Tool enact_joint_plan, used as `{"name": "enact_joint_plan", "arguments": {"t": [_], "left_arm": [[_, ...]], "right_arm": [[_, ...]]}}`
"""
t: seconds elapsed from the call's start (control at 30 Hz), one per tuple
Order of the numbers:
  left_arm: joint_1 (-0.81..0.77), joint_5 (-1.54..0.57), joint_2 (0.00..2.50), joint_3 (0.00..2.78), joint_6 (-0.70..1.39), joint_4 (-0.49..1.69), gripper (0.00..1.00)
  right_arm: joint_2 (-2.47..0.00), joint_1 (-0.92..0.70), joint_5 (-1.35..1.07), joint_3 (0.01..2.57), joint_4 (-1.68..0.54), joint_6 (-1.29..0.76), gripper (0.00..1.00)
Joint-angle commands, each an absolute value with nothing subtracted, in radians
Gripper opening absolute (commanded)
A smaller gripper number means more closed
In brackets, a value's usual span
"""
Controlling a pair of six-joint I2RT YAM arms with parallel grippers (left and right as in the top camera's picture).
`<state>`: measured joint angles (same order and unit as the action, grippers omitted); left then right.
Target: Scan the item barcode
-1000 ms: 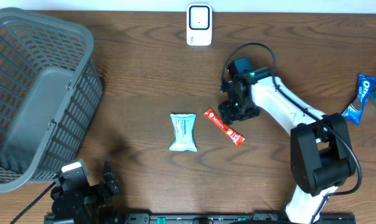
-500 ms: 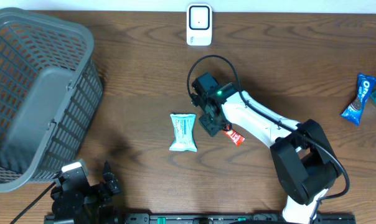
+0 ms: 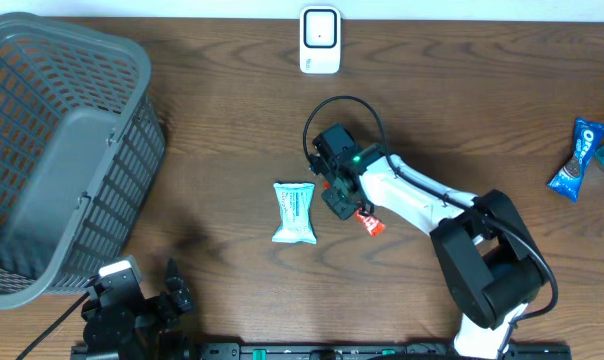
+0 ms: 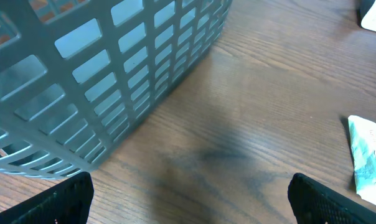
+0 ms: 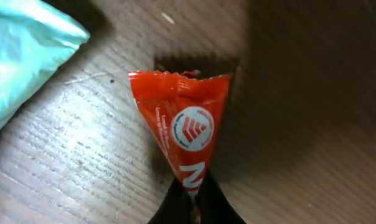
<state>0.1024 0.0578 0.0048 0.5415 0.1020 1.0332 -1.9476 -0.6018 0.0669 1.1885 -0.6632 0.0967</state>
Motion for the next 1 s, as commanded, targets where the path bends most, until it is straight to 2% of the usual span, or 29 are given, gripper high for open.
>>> {"name": "enact_joint_plan", "arguments": {"t": [0.0, 0.13, 0.33, 0.37, 0.47, 0.57, 0.7, 0.77, 0.97], "left_arm": [[0.099, 0.06, 0.004, 0.538, 0.107, 1.034, 1.0], [0.099, 0.06, 0.004, 0.538, 0.107, 1.034, 1.0], [0.099, 0.06, 0.004, 0.538, 0.107, 1.034, 1.0], [0.099, 0.06, 0.004, 0.538, 0.107, 1.034, 1.0], [0.099, 0.06, 0.004, 0.538, 0.107, 1.034, 1.0], [0.099, 0.06, 0.004, 0.538, 0.107, 1.034, 1.0], [0.099, 0.06, 0.004, 0.538, 0.107, 1.034, 1.0], [0.099, 0.06, 0.004, 0.538, 0.107, 1.034, 1.0], [0.099, 0.06, 0.004, 0.538, 0.107, 1.034, 1.0]], "right_arm": [[-2.076, -0.581, 0.068, 1.056, -0.669, 0.083, 0.01], [-2.057, -0.577, -0.031, 1.119, -0.776, 0.057, 0.01], [-2.019, -0.522, -0.67, 1.426, -1.111, 0.161, 0.01], [-2.019, -0.49, -0.88, 1.508, -1.2, 0.202, 0.01], [-2.019, -0.43, -1.178, 1.546, -1.282, 0.302, 0.01], [-2.02, -0.376, -1.366, 1.537, -1.333, 0.384, 0.01], [-2.02, -0.343, -1.562, 1.53, -1.397, 0.377, 0.01], [-2.02, -0.342, -1.562, 1.531, -1.408, 0.221, 0.01], [-2.02, -0.342, -1.562, 1.531, -1.467, -0.019, 0.01]]}}
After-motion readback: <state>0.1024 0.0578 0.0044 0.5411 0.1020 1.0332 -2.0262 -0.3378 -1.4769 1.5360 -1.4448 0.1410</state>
